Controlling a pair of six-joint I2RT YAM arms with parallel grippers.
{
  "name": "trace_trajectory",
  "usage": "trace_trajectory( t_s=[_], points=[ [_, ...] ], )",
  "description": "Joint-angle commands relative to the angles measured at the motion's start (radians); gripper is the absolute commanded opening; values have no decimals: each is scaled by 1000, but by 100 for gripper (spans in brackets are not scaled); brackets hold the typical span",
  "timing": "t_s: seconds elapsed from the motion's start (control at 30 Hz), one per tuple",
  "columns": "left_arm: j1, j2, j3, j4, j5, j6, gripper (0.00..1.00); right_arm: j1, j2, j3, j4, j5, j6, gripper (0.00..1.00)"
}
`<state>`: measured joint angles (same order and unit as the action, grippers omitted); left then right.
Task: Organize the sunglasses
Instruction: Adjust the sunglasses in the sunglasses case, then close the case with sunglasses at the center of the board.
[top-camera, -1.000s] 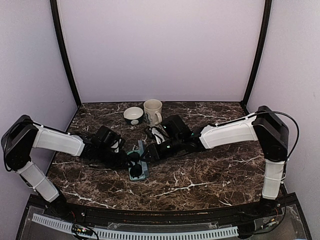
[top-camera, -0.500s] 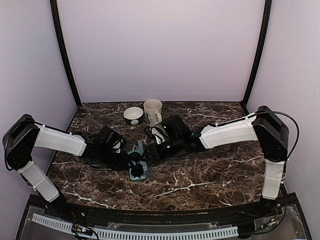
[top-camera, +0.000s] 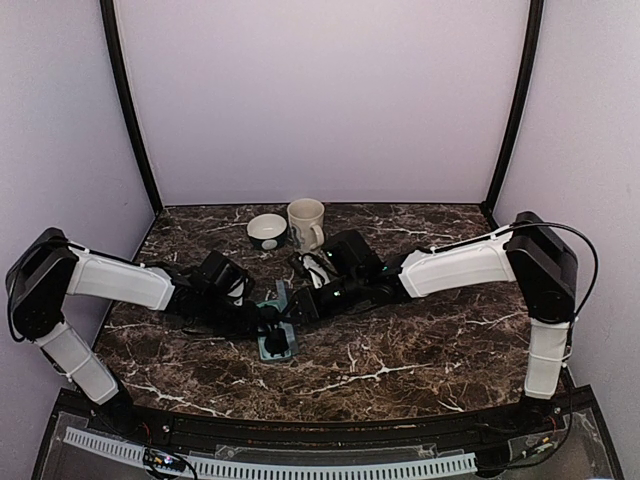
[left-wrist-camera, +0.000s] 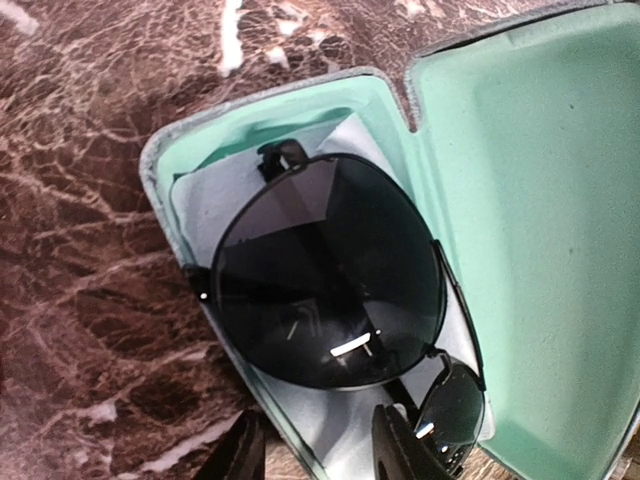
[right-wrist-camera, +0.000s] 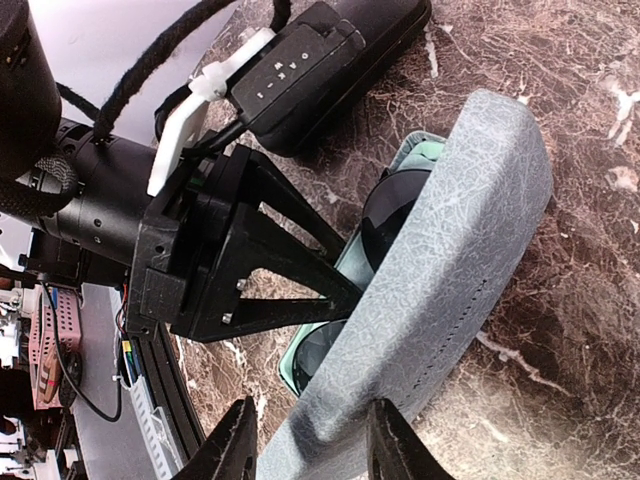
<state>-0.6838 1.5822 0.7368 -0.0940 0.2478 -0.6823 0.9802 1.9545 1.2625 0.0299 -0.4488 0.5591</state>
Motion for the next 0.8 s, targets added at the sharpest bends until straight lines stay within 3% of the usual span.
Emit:
trace_trajectory(
  t_s=[0.0, 0.47, 0.77],
  points=[
    [-5, -42, 13, -65, -30, 25, 38, 5, 17, 25, 41, -3, 1, 38],
    [7, -119, 1, -130, -97, 51, 38, 5, 19, 32, 27, 4, 2, 36],
    [52, -111, -69, 1, 23, 16, 22, 5, 22, 35, 25, 4, 5, 33]
  ],
)
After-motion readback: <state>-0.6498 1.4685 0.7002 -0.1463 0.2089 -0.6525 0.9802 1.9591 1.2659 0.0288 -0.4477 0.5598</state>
